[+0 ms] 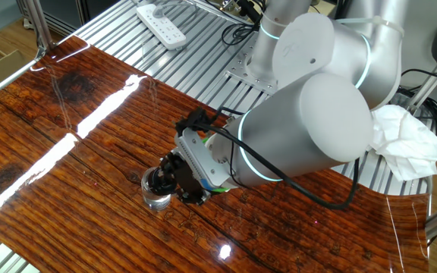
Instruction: Screw the lid onto the jar
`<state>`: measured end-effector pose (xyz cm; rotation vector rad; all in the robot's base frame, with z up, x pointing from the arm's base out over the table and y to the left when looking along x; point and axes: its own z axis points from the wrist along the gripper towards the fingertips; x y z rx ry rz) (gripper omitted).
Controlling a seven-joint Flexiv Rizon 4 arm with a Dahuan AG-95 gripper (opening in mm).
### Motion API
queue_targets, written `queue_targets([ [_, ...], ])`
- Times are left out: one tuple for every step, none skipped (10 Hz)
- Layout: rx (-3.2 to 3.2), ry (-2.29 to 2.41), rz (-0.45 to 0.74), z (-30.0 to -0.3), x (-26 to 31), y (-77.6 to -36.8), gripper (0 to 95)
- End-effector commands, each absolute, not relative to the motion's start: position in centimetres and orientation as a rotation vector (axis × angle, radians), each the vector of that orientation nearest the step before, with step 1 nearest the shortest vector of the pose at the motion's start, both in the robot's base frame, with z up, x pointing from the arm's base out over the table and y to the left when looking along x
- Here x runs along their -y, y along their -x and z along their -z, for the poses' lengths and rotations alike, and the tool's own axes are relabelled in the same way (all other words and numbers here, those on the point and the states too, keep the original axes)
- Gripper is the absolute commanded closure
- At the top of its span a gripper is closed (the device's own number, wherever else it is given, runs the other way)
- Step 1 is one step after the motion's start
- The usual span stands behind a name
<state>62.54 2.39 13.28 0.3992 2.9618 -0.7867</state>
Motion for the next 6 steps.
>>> queue_targets([
  [-2.959,-0.394,0.787,-13.25,-2.35,-62.58,57.0],
  [-2.959,-0.386,0.786,-13.25,-2.34,-62.55,57.0],
  [-2.958,-0.384,0.785,-13.22,-2.33,-62.50,57.0],
  [-2.955,-0.381,0.781,-13.11,-2.33,-62.34,57.0],
  [-2.953,-0.378,0.778,-12.99,-2.32,-62.07,57.0],
  [-2.952,-0.379,0.776,-12.90,-2.31,-61.80,57.0],
])
